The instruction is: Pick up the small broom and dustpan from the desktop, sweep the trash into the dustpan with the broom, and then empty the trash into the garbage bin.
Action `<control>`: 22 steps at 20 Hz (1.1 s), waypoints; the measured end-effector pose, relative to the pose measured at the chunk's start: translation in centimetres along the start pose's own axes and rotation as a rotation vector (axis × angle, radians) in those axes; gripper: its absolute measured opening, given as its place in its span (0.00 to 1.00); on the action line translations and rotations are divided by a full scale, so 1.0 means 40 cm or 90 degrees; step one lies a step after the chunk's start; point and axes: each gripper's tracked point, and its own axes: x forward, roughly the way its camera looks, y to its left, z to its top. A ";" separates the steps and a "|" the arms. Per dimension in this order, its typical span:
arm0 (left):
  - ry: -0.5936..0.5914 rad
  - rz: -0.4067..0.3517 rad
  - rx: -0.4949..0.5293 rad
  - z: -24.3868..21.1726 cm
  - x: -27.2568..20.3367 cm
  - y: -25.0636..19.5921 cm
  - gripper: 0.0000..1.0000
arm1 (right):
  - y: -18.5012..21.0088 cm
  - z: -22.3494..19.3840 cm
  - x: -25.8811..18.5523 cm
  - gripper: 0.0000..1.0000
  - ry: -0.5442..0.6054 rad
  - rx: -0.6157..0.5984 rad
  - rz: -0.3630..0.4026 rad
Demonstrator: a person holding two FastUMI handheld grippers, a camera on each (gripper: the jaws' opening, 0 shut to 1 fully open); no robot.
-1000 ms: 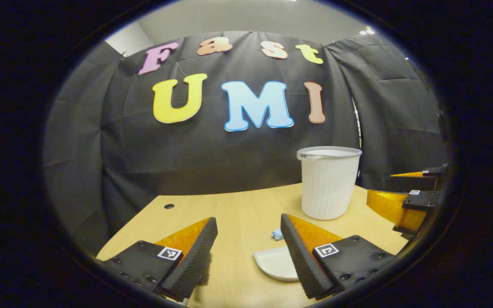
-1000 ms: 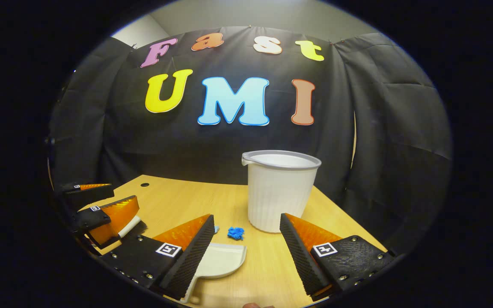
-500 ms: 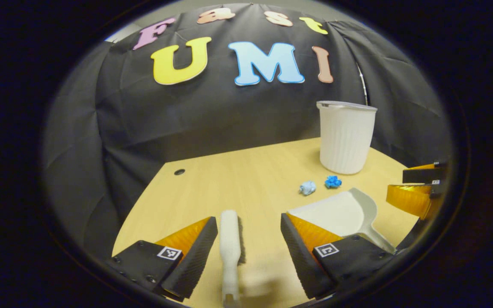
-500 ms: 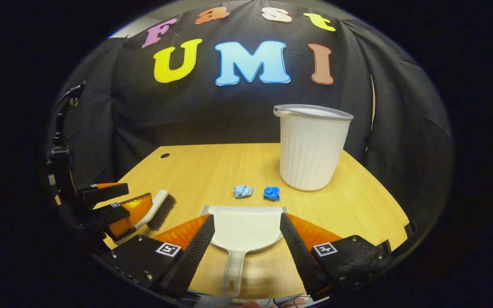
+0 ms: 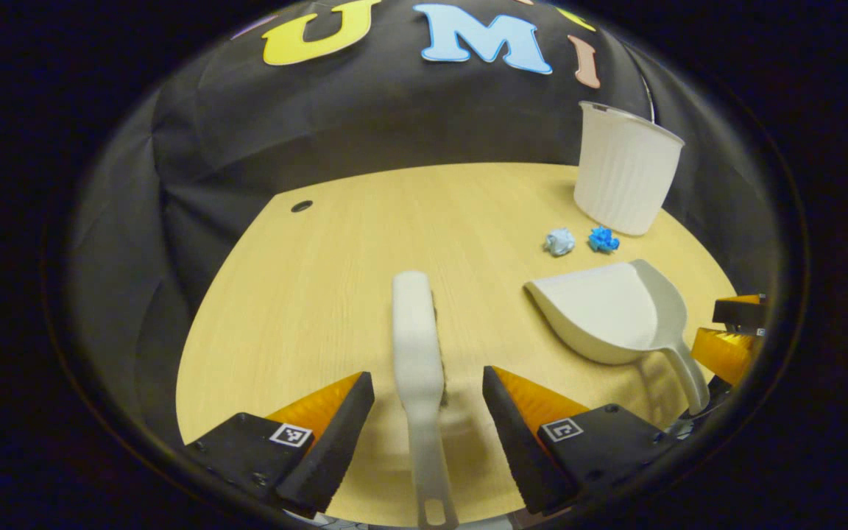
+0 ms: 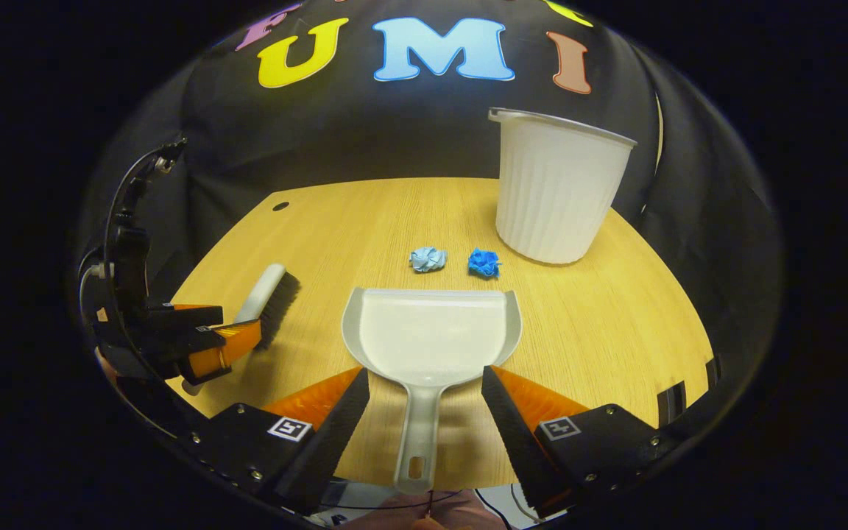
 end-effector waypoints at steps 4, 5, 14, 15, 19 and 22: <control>0.054 -0.009 -0.012 -0.034 0.031 0.014 0.98 | -0.005 -0.053 0.031 0.96 0.065 -0.005 0.001; 0.065 -0.009 -0.018 -0.041 0.037 0.018 0.97 | -0.002 -0.064 0.037 0.96 0.081 -0.008 0.010; 0.104 -0.062 0.018 -0.051 0.101 -0.012 0.77 | 0.005 -0.108 0.126 0.86 0.146 -0.007 -0.015; 0.105 -0.065 0.029 -0.048 0.103 -0.013 0.77 | 0.010 -0.107 0.130 0.81 0.145 -0.007 -0.019; 0.114 -0.074 0.056 -0.033 0.128 -0.005 0.69 | 0.006 -0.108 0.140 0.69 0.142 -0.018 -0.049; 0.125 -0.079 0.041 -0.028 0.132 -0.002 0.55 | 0.001 -0.110 0.133 0.61 0.140 -0.018 -0.054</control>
